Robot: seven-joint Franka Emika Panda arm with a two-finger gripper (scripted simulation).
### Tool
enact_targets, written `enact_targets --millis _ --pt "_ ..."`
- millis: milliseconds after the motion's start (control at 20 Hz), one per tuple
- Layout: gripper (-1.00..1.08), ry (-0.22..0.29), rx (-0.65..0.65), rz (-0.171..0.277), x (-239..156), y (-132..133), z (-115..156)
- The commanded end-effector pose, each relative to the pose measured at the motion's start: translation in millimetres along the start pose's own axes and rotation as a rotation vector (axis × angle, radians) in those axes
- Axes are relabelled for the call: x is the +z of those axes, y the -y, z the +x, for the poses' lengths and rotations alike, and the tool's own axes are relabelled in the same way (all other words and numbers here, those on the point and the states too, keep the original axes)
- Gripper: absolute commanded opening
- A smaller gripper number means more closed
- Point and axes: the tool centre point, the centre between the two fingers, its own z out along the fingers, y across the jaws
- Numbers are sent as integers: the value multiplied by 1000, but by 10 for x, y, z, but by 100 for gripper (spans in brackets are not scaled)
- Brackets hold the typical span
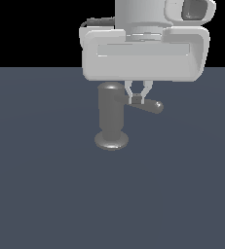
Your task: Turn on the faucet by rotating a designated handle.
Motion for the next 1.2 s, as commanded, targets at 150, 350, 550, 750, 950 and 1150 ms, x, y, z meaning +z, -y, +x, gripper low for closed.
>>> enact_targets --millis 150,350,550,750,950,1150 --pt "-100 34 28 2 126 -399 -57" --pt "-100 -6 0 -2 -19 -285 118" --pt "-100 -2 2 -2 -3 -387 228" --pt "-100 1 5 -2 13 -489 337" --pt "-100 5 7 -1 29 -591 445" --pt "-100 9 10 -1 46 -691 553"
